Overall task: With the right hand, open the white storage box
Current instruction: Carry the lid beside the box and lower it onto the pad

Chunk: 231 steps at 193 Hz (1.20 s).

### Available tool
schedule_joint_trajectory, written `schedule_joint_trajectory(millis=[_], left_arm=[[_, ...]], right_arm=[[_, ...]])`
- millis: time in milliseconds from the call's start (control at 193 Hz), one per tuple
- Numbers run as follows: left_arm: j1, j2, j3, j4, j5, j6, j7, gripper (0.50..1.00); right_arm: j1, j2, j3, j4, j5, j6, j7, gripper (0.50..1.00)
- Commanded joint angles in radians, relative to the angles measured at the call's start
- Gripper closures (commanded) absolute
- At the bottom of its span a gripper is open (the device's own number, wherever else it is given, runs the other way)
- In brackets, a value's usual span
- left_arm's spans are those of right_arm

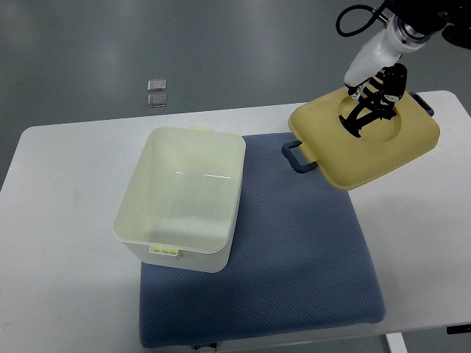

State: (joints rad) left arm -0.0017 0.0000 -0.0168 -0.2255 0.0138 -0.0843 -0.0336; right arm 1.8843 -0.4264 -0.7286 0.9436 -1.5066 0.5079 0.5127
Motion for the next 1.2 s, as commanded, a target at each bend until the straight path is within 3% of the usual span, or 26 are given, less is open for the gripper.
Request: schedule_joint_trajectory(millis=[0, 815, 1194], left_arm=[[0.0, 0.0, 0.0, 0.0, 0.0, 0.0, 0.0, 0.5], [0.0, 0.0, 0.001, 0.002, 0.0, 0.0, 0.0, 0.5], [0.0, 0.0, 0.001, 0.002, 0.0, 0.0, 0.006, 0.5]], right_arm=[[-0.019, 0.003, 0.0, -0.005, -0.006, -0.005, -0.002, 1.0], [-0.163, 0.103, 0.021, -0.035, 0.011, -0.141, -0.011, 1.0], [-0.175, 0.192, 0.021, -0.06, 0.013, -0.144, -0.011, 1.0]])
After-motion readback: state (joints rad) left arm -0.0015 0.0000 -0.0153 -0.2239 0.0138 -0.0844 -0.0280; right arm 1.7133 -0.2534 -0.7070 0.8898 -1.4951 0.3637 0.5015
